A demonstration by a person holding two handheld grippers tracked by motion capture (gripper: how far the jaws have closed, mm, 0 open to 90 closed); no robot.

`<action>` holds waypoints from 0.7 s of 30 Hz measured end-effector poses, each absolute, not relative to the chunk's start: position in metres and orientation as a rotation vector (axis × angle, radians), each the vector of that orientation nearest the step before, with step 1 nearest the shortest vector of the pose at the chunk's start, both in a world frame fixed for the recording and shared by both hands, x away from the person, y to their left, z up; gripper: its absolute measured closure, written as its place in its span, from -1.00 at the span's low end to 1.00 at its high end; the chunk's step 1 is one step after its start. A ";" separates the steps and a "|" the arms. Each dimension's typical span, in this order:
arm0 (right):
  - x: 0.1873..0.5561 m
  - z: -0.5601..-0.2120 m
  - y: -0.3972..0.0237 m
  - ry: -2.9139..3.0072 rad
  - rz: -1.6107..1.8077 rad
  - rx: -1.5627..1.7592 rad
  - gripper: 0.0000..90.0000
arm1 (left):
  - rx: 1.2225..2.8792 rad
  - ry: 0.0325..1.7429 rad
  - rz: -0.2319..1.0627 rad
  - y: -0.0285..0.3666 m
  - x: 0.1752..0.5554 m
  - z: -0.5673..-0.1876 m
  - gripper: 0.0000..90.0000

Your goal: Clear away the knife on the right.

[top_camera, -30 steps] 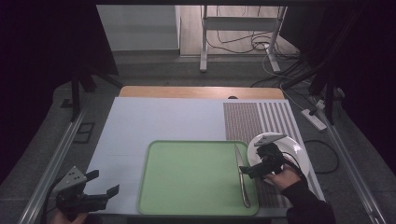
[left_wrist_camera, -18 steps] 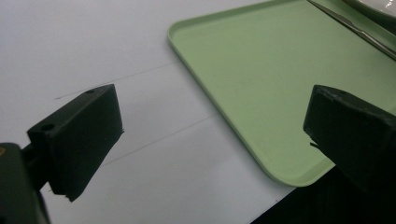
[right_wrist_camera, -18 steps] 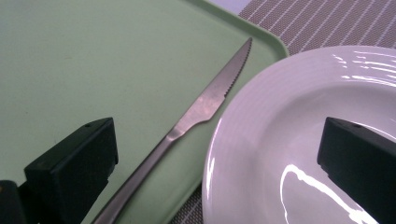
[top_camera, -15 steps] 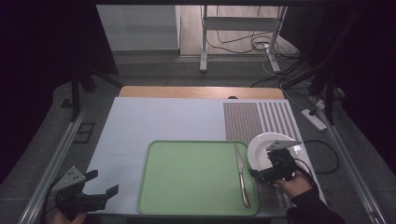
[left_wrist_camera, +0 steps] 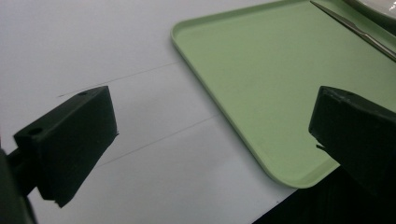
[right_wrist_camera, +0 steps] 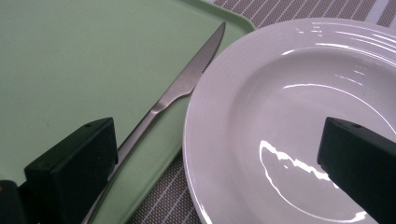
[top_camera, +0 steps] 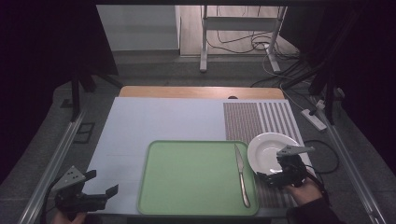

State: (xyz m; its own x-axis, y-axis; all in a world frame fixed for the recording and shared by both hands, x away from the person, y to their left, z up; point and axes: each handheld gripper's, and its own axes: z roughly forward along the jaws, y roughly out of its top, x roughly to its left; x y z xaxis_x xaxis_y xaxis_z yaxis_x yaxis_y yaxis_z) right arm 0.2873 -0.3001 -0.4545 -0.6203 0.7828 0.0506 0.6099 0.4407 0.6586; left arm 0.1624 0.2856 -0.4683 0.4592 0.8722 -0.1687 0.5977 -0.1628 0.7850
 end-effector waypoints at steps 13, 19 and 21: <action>0.273 -0.455 -0.319 2.387 0.960 1.256 -1.00 | 1.867 1.245 0.413 0.286 0.163 -0.468 -0.99; 0.267 -0.452 -0.327 2.347 0.971 1.286 -1.00 | 1.867 1.245 0.412 0.286 0.163 -0.468 -0.98; 0.266 -0.451 -0.330 2.334 0.971 1.290 -1.00 | 1.867 1.244 0.412 0.286 0.163 -0.468 -0.98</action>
State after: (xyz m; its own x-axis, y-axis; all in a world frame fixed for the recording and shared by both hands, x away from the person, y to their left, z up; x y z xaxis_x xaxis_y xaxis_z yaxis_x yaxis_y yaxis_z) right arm 0.2657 -0.3296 -0.4512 -0.5504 0.8329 0.0581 0.6285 0.3676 0.6855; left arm 0.1626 0.2857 -0.4684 0.4547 0.8744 -0.1695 0.6004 -0.1603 0.7834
